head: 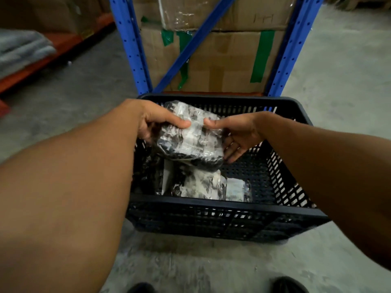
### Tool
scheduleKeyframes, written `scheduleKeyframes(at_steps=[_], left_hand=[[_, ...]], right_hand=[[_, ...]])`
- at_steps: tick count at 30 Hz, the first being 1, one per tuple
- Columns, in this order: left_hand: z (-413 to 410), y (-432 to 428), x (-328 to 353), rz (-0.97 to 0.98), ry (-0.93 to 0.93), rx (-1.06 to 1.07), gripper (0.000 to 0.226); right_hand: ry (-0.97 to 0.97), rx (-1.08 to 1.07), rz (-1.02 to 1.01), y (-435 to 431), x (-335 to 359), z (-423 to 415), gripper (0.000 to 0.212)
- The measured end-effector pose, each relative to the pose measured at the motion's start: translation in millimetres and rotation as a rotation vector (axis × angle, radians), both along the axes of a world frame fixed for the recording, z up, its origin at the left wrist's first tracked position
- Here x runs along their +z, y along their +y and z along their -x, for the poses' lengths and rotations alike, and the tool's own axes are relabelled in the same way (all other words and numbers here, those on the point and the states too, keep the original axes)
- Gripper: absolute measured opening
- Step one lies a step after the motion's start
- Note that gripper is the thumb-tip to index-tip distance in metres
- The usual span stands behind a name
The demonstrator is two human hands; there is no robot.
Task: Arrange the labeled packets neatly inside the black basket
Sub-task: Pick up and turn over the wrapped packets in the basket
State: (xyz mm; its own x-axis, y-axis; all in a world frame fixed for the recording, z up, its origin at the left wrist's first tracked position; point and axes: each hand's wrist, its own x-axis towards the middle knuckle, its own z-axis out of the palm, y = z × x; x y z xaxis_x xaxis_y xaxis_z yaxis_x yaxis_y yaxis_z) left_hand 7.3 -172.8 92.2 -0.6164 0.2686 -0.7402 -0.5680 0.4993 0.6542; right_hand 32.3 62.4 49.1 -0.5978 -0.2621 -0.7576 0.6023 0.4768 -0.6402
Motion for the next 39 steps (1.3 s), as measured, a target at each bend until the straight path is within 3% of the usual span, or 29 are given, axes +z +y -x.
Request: scheduleKeyframes(at_steps=[7, 10, 12, 14, 15, 17, 19, 21, 23, 25, 29, 33, 37, 39], left_hand=[[12.2, 91.8, -23.5, 0.016, 0.08, -0.025, 0.043], [13.9, 121.4, -37.7, 0.044, 0.025, -0.042, 0.056], [22.0, 134.3, -52.8, -0.112, -0.03, 0.092, 0.049], [34.6, 138.1, -73.6, -0.317, -0.057, 0.332, 0.056], [38.6, 136.4, -81.5, -0.423, -0.074, 0.405, 0.055], [41.8, 131.6, -92.0, -0.567, -0.13, 0.497, 0.032], [40.4, 126.6, -101.8, -0.505, -0.196, 0.486, 0.033], [39.2, 123.5, -110.5, -0.328, -0.149, 0.381, 0.025], [40.7, 118.4, -119.8, -0.302, -0.162, 0.299, 0.032], [39.9, 114.3, -122.7, -0.304, -0.187, 0.212, 0.045], [37.0, 112.5, -131.3, -0.28, -0.226, 0.083, 0.049], [39.8, 113.2, -143.1, -0.262, -0.235, 0.01, 0.048], [40.3, 123.5, -146.2, -0.203, -0.233, -0.059, 0.062], [39.0, 127.6, -147.6, -0.188, -0.245, -0.103, 0.065]], right_hand=[[0.129, -0.384, -0.14, 59.2, -7.5, -8.1, 0.082], [0.214, -0.526, -0.179, 78.6, -22.7, -10.6, 0.07], [0.387, -0.615, -0.212, 87.1, -38.2, -13.5, 0.069], [0.509, -0.61, -0.237, 92.5, -51.5, -17.8, 0.067], [0.504, -0.597, -0.207, 94.9, -56.9, -19.3, 0.062], [0.411, -0.588, -0.083, 98.5, -61.5, -19.1, 0.053], [0.314, -0.581, 0.038, 101.7, -62.4, -13.8, 0.049], [0.208, -0.61, 0.196, 104.8, -64.9, -7.1, 0.043], [0.085, -0.746, 0.301, 105.6, -71.9, 1.0, 0.032], [-0.023, -0.793, 0.227, 102.5, -81.1, 7.2, 0.042], [-0.18, -0.604, -0.005, 93.1, -98.3, 11.4, 0.067], [-0.139, -0.568, -0.008, 102.5, -99.6, 13.1, 0.067], [-0.168, -0.568, 0.04, 107.4, -106.5, 11.6, 0.041], [-0.18, -0.534, -0.016, 106.4, -107.6, 7.8, 0.053]])
